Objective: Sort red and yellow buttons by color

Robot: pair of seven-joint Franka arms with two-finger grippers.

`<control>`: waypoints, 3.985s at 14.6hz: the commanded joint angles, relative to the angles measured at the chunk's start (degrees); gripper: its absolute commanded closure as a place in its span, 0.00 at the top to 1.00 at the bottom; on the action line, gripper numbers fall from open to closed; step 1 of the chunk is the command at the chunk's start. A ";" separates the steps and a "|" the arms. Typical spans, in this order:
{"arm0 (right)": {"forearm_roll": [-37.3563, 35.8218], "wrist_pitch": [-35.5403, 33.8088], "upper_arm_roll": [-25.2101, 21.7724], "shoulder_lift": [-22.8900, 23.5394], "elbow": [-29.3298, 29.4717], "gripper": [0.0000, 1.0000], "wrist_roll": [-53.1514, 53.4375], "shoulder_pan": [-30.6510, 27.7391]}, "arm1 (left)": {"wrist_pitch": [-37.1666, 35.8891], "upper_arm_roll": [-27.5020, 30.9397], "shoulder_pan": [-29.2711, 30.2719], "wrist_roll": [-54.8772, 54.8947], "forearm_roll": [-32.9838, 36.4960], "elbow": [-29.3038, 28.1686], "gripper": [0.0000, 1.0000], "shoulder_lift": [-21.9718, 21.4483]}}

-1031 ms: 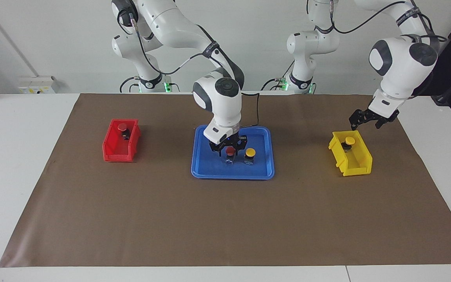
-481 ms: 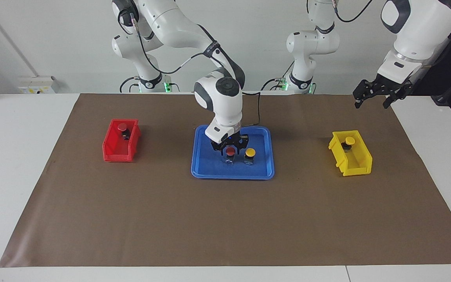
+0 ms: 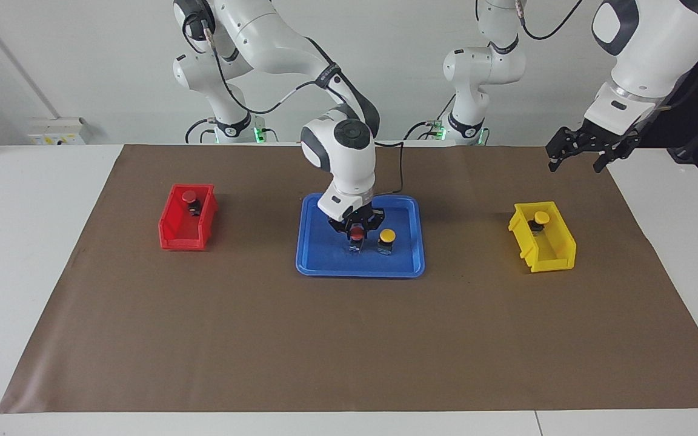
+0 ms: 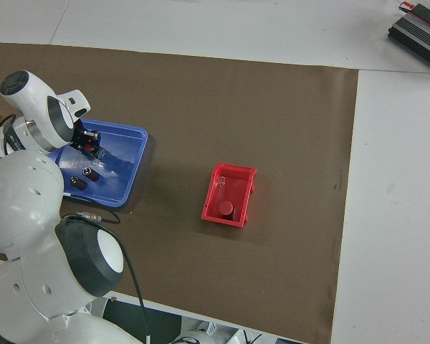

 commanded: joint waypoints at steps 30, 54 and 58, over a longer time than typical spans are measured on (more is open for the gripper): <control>3.36 -2.33 -0.38 -31.96 -33.00 0.19 -46.14 -42.07 | 34.14 0.21 -33.67 -43.18 -1.14 -12.12 1.00 18.69; 3.36 10.42 -0.29 -30.73 -41.71 0.49 -49.14 -43.13 | 5.85 1.53 -14.73 -18.97 -3.69 3.00 0.01 14.47; 3.36 8.76 -0.38 -30.29 -39.96 0.64 -51.42 -43.39 | 5.41 1.62 -2.67 -7.16 -3.33 2.56 0.01 14.12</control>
